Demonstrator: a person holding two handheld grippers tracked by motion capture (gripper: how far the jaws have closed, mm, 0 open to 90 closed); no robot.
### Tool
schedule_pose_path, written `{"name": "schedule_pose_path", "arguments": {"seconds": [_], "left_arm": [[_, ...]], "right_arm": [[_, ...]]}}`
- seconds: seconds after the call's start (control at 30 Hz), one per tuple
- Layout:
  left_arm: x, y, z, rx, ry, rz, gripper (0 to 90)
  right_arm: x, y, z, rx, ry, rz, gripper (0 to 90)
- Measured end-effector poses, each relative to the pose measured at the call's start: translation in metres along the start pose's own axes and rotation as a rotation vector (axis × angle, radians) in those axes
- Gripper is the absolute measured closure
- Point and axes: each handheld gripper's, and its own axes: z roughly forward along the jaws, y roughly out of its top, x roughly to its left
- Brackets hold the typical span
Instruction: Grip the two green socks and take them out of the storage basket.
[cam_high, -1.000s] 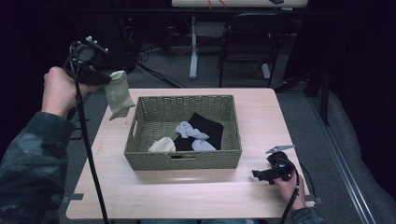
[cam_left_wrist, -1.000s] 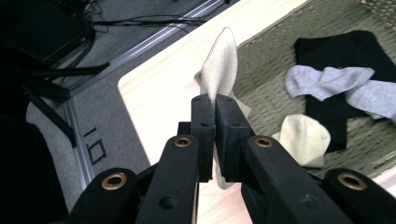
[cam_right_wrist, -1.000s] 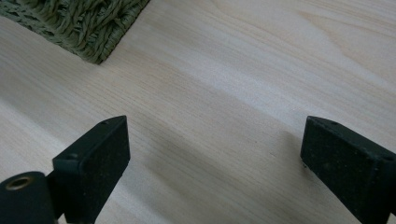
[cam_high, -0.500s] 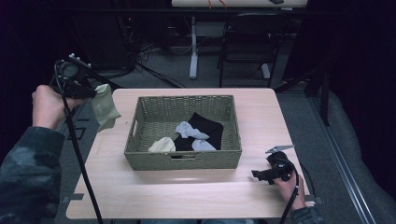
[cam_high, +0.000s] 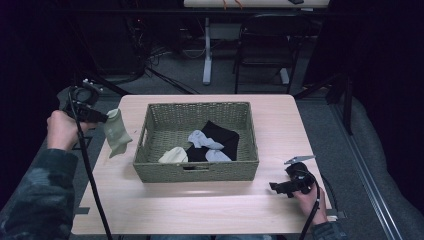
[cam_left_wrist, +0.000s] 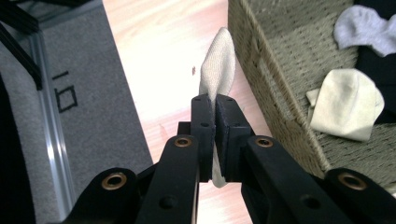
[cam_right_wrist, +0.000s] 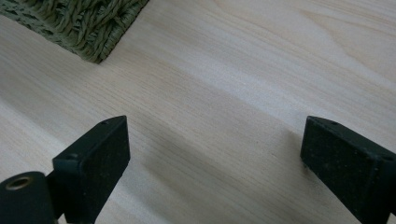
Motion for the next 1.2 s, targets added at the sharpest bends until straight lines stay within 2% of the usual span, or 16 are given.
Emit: {"name": "schedule_pose_path", "arguments": {"seconds": [0.2, 0.47, 0.53, 0.63, 0.97, 1.13, 1.2], "left_arm": [[-0.001, -0.012, 0.024, 0.042, -0.026, -0.015, 86.4], [-0.002, -0.026, 0.054, 0.081, -0.052, -0.046, 86.3], [-0.003, -0.031, 0.062, 0.088, -0.06, -0.055, 86.3], [-0.003, -0.036, 0.071, 0.105, -0.071, -0.066, 86.2], [-0.002, -0.057, 0.1, 0.145, -0.079, -0.099, 85.3], [-0.004, -0.068, 0.115, 0.18, -0.104, -0.114, 84.4], [-0.005, -0.071, 0.12, 0.198, -0.127, -0.116, 81.6]], "right_arm": [[0.0, 0.0, 0.0, -0.003, 0.008, 0.003, 7.6], [0.0, 0.0, 0.0, 0.003, -0.005, -0.004, 7.6], [0.0, 0.0, 0.0, -0.009, 0.015, 0.01, 7.6], [0.0, 0.0, 0.0, -0.009, 0.013, 0.01, 7.6], [0.0, 0.0, 0.0, -0.009, 0.012, 0.009, 7.6], [0.0, 0.0, 0.0, -0.008, 0.012, 0.008, 7.6], [0.0, 0.0, 0.0, -0.008, 0.011, 0.008, 7.6]]}}
